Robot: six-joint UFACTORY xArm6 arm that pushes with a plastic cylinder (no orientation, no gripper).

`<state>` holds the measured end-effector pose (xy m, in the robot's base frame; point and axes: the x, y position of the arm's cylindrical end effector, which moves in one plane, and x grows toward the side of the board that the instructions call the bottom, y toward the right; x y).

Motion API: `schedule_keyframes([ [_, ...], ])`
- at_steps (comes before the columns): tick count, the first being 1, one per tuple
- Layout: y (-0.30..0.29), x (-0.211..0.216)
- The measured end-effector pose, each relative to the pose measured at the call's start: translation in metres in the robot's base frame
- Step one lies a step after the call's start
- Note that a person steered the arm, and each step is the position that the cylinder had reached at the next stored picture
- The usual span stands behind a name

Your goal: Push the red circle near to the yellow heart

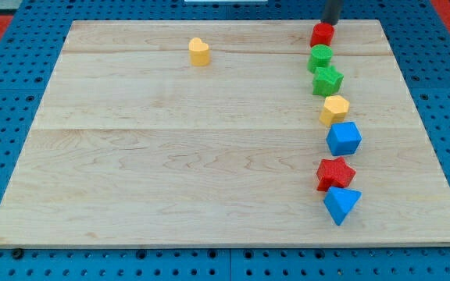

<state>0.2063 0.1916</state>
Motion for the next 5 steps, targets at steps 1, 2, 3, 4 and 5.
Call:
schedule_keyframes([
  [1,-0.004,0.036],
  [2,-0.004,0.04],
  [3,0.019,0.043],
  [4,0.021,0.064],
  [5,0.016,0.077],
])
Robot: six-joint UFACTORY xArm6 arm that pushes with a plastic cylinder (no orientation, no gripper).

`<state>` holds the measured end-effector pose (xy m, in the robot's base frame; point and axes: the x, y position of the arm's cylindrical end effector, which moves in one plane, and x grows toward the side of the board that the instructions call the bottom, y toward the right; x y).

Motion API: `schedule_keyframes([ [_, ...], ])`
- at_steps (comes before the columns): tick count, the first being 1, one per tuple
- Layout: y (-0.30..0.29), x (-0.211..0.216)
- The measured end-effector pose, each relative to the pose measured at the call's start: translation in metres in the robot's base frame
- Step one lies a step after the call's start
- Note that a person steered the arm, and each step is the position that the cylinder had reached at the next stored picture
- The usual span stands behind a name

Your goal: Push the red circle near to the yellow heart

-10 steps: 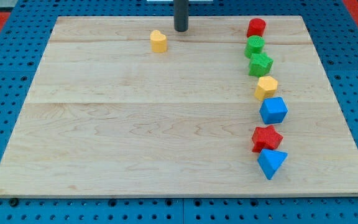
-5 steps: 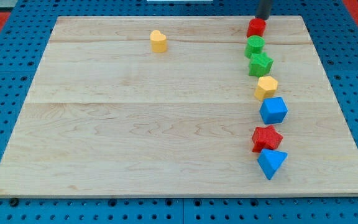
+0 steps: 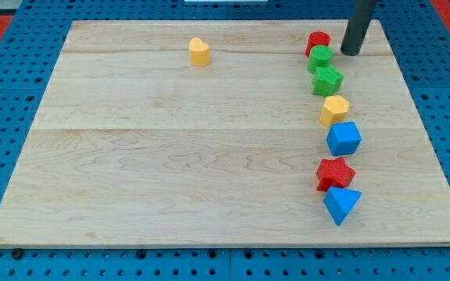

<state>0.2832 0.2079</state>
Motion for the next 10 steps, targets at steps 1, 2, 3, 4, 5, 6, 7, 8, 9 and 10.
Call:
schedule_keyframes([
  [1,-0.006,-0.001],
  [2,-0.006,-0.01],
  [3,-0.029,-0.011],
  [4,-0.068,-0.012],
  [5,-0.086,-0.014],
  [6,-0.066,-0.02],
  [7,-0.07,-0.036],
  [8,-0.097,-0.051],
  [9,-0.138,-0.049],
  [10,-0.14,-0.04],
])
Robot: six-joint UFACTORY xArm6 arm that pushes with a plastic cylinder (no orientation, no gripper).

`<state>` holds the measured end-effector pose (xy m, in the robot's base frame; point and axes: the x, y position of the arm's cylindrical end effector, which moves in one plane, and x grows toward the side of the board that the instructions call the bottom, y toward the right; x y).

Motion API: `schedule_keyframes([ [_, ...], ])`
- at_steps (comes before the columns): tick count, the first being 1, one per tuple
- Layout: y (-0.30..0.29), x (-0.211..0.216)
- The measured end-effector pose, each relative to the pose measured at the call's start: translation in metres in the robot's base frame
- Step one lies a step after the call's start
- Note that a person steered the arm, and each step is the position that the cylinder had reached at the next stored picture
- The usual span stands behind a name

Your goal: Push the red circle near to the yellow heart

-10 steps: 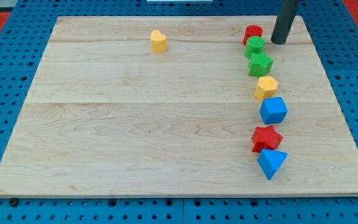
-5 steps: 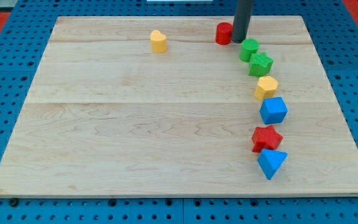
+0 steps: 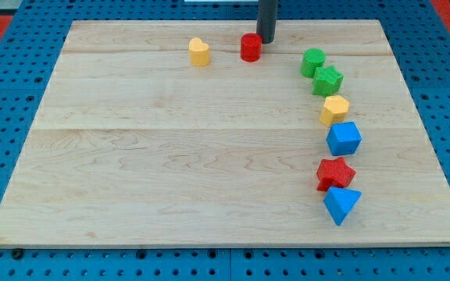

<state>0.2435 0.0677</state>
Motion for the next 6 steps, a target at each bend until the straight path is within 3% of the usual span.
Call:
schedule_keyframes([
  [4,-0.019,-0.007],
  [6,-0.07,-0.007],
])
